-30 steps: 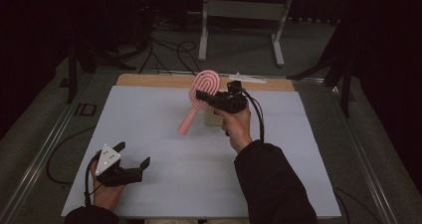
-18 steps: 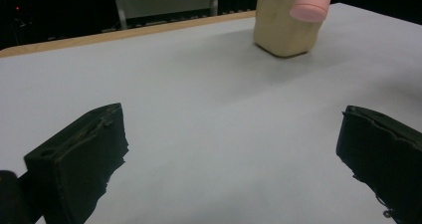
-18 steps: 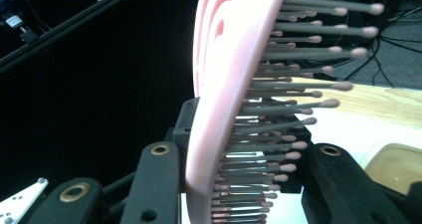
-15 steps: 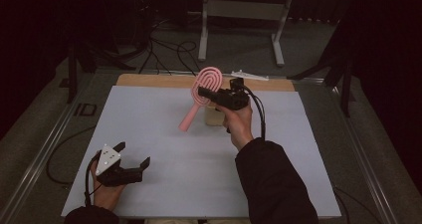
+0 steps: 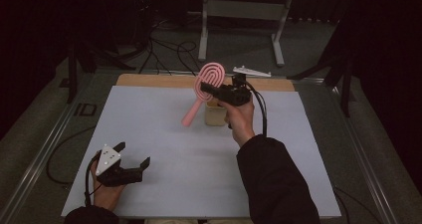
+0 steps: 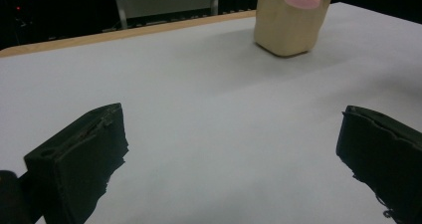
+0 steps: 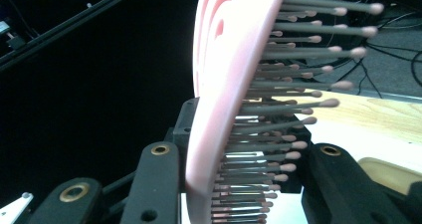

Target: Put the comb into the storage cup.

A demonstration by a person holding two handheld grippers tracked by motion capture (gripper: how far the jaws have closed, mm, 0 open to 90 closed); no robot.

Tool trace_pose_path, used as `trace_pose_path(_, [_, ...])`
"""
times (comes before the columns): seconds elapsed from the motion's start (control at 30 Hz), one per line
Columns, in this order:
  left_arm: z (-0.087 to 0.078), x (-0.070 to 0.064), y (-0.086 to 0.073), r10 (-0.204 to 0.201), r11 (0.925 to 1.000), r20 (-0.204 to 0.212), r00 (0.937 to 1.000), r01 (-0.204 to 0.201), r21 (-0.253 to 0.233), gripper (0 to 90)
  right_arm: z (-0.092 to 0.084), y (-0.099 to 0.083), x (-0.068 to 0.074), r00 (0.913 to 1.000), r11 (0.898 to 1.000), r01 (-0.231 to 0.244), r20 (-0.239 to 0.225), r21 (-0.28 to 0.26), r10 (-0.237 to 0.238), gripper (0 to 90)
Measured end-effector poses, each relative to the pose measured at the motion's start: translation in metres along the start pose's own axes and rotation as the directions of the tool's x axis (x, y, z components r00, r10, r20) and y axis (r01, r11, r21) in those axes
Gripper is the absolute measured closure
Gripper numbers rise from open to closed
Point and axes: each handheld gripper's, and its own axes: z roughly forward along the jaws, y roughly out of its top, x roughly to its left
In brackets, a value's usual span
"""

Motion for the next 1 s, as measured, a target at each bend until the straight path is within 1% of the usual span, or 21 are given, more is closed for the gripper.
trace_pose_path(0.37, [0.0, 0.0, 0.0, -0.001, 1.0, -0.001, 1.0, 0.001, 0.0, 0.2, -0.002, 0.003, -0.01, 0.9995, 1.0, -0.022, 0.022, -0.014, 0.022, 63.5])
trace_pose_path(0.67, [0.0, 0.0, 0.0, 0.0, 1.0, -0.001, 1.0, 0.0, 0.001, 0.2, -0.003, 0.004, -0.014, 0.999, 0.999, -0.023, 0.037, -0.022, 0.023, 63.5])
trace_pose_path(1.0, [0.0, 0.0, 0.0, 0.001, 1.0, -0.001, 1.0, -0.001, 0.002, 0.3, -0.007, 0.01, -0.018, 0.9977, 0.999, -0.021, 0.063, -0.037, 0.023, 63.5])
